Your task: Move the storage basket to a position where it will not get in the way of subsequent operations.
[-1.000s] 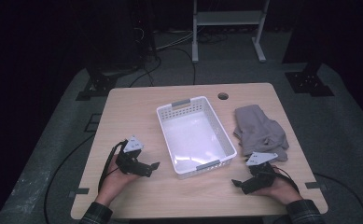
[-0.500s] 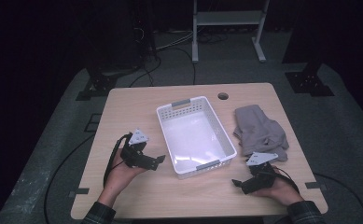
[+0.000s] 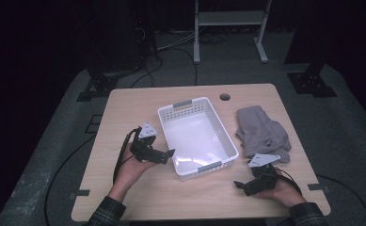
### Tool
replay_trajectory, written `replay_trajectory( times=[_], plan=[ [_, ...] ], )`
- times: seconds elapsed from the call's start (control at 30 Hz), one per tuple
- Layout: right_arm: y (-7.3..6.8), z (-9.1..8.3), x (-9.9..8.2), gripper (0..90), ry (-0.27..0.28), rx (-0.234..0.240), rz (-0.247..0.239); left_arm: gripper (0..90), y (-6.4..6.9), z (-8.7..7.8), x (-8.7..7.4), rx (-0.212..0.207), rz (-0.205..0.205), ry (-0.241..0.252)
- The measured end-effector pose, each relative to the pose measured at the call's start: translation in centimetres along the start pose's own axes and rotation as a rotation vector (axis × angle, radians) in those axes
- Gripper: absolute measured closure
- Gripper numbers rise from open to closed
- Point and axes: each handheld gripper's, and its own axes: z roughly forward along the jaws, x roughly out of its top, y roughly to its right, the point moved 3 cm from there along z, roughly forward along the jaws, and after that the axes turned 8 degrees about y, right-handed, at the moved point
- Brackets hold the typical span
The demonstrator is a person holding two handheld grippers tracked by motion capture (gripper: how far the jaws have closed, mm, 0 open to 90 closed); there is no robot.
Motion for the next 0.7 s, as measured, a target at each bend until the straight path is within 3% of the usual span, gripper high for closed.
replay_trajectory(
  times=[0.57,0.7],
  plan=[
    [0.0,0.0,0.0,0.0,-0.001,0.000,0.001,0.0,0.3,3.6,-0.4,0.018,-0.014,-0.078],
    [0.0,0.0,0.0,0.0,0.000,0.000,0.001,5.2,0.3,3.9,-0.4,0.019,-0.013,-0.089]
  ],
)
